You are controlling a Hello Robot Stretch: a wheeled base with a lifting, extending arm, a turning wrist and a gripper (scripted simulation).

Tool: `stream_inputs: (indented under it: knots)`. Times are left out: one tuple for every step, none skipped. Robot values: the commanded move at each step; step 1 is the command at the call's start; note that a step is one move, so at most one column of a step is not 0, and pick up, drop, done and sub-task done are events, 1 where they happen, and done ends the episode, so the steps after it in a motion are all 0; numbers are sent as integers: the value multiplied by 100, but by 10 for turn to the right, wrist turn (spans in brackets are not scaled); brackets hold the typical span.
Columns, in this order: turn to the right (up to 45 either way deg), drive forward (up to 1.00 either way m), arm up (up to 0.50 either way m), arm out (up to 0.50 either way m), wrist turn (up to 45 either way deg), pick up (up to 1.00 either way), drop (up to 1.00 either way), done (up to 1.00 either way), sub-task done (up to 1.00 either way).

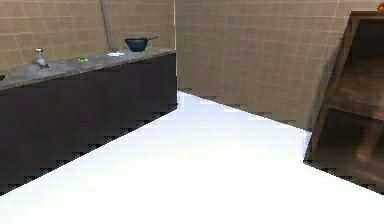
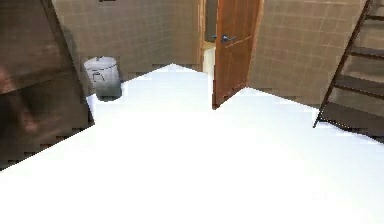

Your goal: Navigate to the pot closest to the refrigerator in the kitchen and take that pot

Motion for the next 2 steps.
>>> stream_inputs:
  knots:
    - [0,5,0,0,0,0,0,0,0]
    - [-150,0,0,0,0,0,0,0,0]
